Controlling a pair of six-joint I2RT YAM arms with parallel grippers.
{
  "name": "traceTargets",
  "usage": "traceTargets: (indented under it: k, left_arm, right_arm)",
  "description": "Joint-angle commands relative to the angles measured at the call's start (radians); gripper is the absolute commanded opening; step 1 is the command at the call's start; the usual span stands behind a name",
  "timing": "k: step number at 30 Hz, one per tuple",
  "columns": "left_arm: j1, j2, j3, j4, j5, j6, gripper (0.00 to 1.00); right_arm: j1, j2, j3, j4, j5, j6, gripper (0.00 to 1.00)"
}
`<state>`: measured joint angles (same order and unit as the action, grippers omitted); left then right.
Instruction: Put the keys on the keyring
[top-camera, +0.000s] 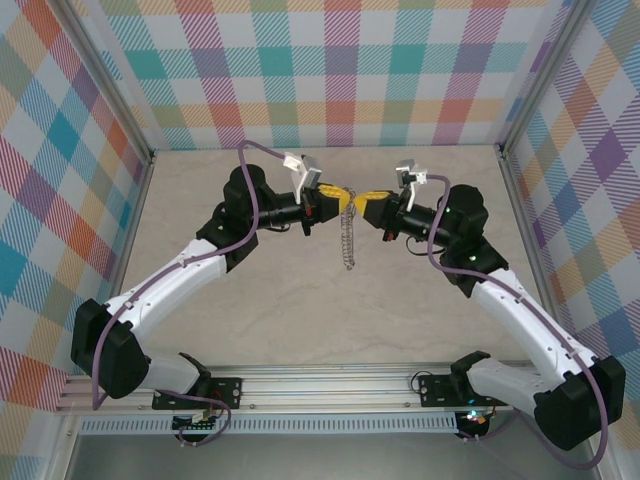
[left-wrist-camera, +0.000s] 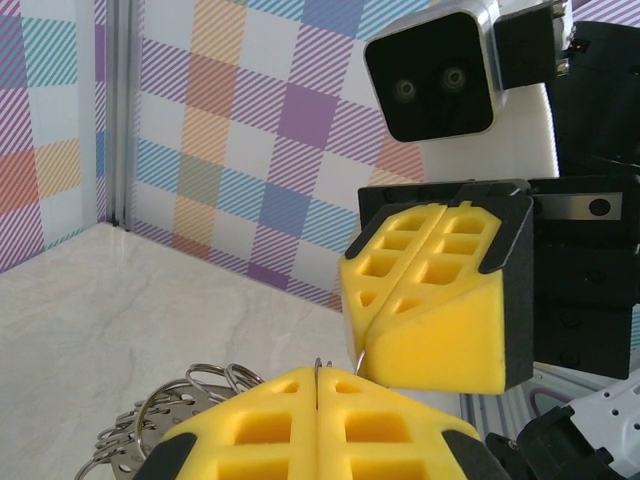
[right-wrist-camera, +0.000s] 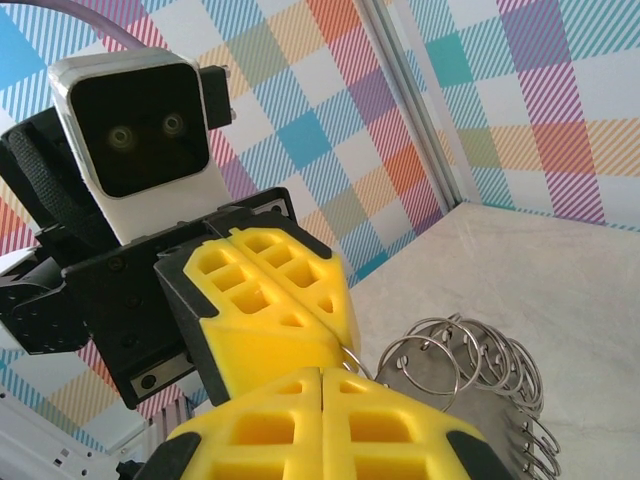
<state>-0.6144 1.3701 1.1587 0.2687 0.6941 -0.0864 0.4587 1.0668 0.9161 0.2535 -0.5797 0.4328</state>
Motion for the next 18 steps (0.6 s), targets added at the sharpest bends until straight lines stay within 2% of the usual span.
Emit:
traceTargets:
  k: [1, 18]
  left_arm:
    - [-0.016, -0.010, 0.013, 0.070, 0.001, -0.006, 0.00]
    - [-0.016, -0.001, 0.013, 0.076, 0.004, -0.009, 0.00]
  right_arm:
    - [0.005, 0.011, 0.025, 0.049, -0.017, -0.002, 0.00]
    - [0.005, 0.010, 0.036, 0.067, -0.009, -0.003, 0.00]
